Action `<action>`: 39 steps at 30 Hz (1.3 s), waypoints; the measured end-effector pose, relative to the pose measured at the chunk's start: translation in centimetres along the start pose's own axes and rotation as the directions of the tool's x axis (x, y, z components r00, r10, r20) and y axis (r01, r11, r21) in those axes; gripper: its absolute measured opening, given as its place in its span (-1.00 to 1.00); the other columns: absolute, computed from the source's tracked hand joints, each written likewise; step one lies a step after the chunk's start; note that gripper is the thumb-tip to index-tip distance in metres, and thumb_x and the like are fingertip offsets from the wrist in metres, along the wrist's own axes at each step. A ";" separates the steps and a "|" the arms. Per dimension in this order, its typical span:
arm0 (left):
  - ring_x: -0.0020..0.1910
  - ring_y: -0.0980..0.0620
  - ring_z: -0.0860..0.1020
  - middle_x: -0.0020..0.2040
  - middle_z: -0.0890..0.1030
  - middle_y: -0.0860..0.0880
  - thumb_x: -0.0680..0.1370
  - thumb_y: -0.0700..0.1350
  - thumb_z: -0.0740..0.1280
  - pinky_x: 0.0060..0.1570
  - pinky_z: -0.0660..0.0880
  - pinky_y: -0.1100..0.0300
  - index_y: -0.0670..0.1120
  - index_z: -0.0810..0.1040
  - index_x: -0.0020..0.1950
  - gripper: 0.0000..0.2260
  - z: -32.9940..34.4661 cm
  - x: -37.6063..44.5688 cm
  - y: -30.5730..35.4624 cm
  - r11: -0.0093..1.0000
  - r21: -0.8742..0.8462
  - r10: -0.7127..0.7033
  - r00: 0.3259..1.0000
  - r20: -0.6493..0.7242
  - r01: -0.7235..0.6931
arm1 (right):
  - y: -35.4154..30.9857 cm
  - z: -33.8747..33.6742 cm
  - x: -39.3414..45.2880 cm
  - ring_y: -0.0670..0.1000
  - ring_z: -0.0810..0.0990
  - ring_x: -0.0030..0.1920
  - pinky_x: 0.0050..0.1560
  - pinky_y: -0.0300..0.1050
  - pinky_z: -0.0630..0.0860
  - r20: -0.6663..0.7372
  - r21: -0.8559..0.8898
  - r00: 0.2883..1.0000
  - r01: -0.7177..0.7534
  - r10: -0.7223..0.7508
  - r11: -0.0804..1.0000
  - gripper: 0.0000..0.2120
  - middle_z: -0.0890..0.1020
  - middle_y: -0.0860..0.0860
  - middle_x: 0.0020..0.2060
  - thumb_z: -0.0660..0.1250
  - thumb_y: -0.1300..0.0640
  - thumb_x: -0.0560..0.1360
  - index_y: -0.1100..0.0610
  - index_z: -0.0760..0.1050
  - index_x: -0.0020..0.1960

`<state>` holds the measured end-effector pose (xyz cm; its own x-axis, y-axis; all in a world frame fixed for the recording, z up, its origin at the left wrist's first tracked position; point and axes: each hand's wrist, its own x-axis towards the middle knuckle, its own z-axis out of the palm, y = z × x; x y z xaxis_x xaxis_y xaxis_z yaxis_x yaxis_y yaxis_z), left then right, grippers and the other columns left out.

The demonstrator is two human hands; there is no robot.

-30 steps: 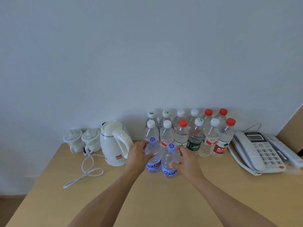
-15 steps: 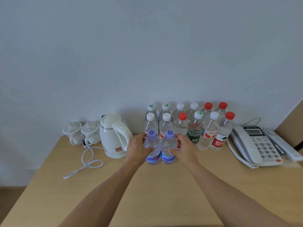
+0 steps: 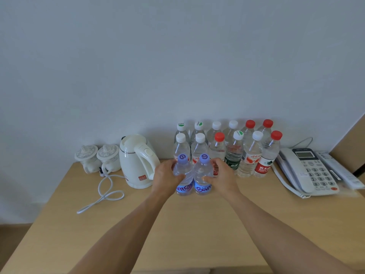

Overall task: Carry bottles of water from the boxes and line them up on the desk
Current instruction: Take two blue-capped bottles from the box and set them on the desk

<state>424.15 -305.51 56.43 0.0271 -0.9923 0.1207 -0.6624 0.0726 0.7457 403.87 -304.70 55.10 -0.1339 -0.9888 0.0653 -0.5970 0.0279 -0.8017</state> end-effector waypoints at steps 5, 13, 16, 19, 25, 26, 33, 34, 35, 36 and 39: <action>-0.10 0.01 0.62 -0.10 0.68 -0.01 0.39 -0.15 0.54 -0.06 0.61 0.07 -0.12 0.65 0.06 -0.73 -0.1 0.0 0.0 1.000 0.009 0.004 1.000 0.001 -0.004 | -0.1 0.0 -0.1 0.03 0.57 0.01 -0.13 -0.29 0.40 -0.002 -0.010 1.000 0.002 -0.002 1.000 -0.53 0.60 0.01 0.01 0.62 0.20 0.30 0.13 0.48 0.12; -0.07 -0.02 0.64 -0.06 0.70 -0.03 0.43 -0.18 0.53 -0.02 0.60 0.08 -0.11 0.65 0.10 -0.73 -0.2 -0.2 0.3 1.000 0.008 -0.011 1.000 0.010 0.011 | -0.3 -0.1 -0.3 0.00 0.57 0.00 -0.06 -0.20 0.43 -0.004 -0.039 1.000 -0.011 0.011 0.999 -0.51 0.59 -0.03 0.00 0.62 0.18 0.30 0.11 0.48 0.15; -0.04 -0.02 0.64 -0.03 0.70 -0.04 0.43 -0.17 0.54 0.00 0.58 0.11 -0.11 0.65 0.14 -0.71 -0.3 -0.3 0.3 1.000 0.014 -0.019 1.000 0.016 0.018 | -0.4 -0.1 -0.3 0.03 0.58 0.00 -0.03 -0.17 0.47 -0.003 -0.053 1.000 -0.006 0.006 0.999 -0.50 0.60 -0.01 0.01 0.62 0.18 0.30 0.12 0.48 0.15; -0.02 0.02 0.62 0.01 0.69 -0.02 0.42 -0.14 0.55 -0.03 0.52 0.19 -0.11 0.63 0.18 -0.66 -0.5 -0.3 0.3 1.000 0.013 -0.027 1.000 0.013 0.027 | -0.4 -0.1 -0.2 0.06 0.59 0.00 0.00 -0.09 0.52 0.002 -0.059 1.000 -0.008 0.008 0.998 -0.50 0.61 0.02 0.00 0.62 0.16 0.30 0.12 0.49 0.16; 0.00 0.01 0.61 0.02 0.67 -0.01 0.41 -0.12 0.57 -0.03 0.49 0.20 -0.13 0.60 0.17 -0.63 -0.6 -0.2 0.1 0.999 0.001 -0.038 0.999 0.010 0.038 | -0.5 -0.6 0.2 0.00 0.61 -0.07 -0.18 -0.33 0.43 0.011 -0.041 1.000 -0.023 0.024 0.999 -0.52 0.63 -0.04 -0.05 0.63 0.16 0.30 0.11 0.52 0.15; 0.01 0.00 0.62 0.03 0.67 -0.02 0.41 -0.13 0.57 -0.01 0.52 0.18 -0.14 0.60 0.18 -0.63 -0.6 -0.1 0.0 0.999 -0.003 -0.038 0.999 0.014 0.038 | -0.5 -0.6 0.2 -0.02 0.60 -0.08 -0.19 -0.36 0.41 0.014 -0.042 1.000 -0.023 0.024 0.999 -0.52 0.62 -0.05 -0.05 0.63 0.16 0.30 0.11 0.52 0.15; 0.05 0.00 0.62 0.07 0.68 -0.05 0.43 -0.15 0.57 0.06 0.53 0.17 -0.15 0.60 0.22 -0.61 -0.9 0.2 -0.2 0.999 -0.022 -0.045 0.998 0.042 0.046 | -0.2 -0.7 0.5 -0.05 0.62 -0.05 -0.03 -0.21 0.51 0.033 -0.041 0.999 -0.028 0.029 0.999 -0.52 0.63 -0.08 -0.02 0.63 0.16 0.29 0.08 0.53 0.15; 0.06 0.00 0.63 0.07 0.68 -0.04 0.43 -0.14 0.57 0.05 0.53 0.18 -0.14 0.60 0.22 -0.61 -0.9 0.1 -0.2 0.999 -0.027 -0.044 0.998 0.042 0.046 | -0.2 -0.7 0.5 -0.05 0.63 -0.05 -0.04 -0.22 0.51 0.035 -0.041 0.999 -0.028 0.030 0.999 -0.52 0.63 -0.09 -0.02 0.63 0.16 0.30 0.07 0.52 0.15; 0.06 0.01 0.63 0.06 0.68 -0.03 0.43 -0.14 0.57 0.03 0.53 0.20 -0.13 0.59 0.22 -0.61 -0.9 0.0 -0.2 0.998 -0.033 -0.045 0.998 0.040 0.046 | -0.2 -0.7 0.5 -0.08 0.62 -0.06 -0.07 -0.25 0.49 0.038 -0.040 0.999 -0.028 0.030 0.999 -0.51 0.62 -0.09 -0.02 0.63 0.15 0.30 0.06 0.52 0.15; 0.05 0.02 0.63 0.05 0.67 0.00 0.42 -0.14 0.57 -0.02 0.51 0.25 -0.12 0.59 0.23 -0.60 -0.9 -0.1 -0.1 0.998 -0.044 -0.045 0.998 0.038 0.047 | -0.2 -0.8 0.5 -0.11 0.61 -0.08 -0.11 -0.31 0.47 0.043 -0.036 0.999 -0.027 0.028 0.999 -0.51 0.62 -0.10 -0.01 0.63 0.15 0.30 0.05 0.52 0.16; -0.01 0.10 0.58 -0.02 0.58 0.12 0.39 -0.11 0.60 -0.20 0.38 0.44 -0.05 0.55 0.28 -0.50 -0.9 -0.6 -0.2 0.994 -0.092 -0.050 0.998 0.046 0.054 | -0.4 -1.0 0.3 -0.17 0.58 -0.08 -0.15 -0.36 0.42 0.048 -0.037 0.999 -0.009 0.011 0.999 -0.45 0.60 -0.14 -0.02 0.62 0.13 0.30 0.01 0.50 0.22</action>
<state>424.96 -304.81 56.77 0.0262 -0.9982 0.0532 -0.5880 0.0277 0.8084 403.29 -304.84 56.00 -0.1019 -0.9944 0.0281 -0.6245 0.0419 -0.7799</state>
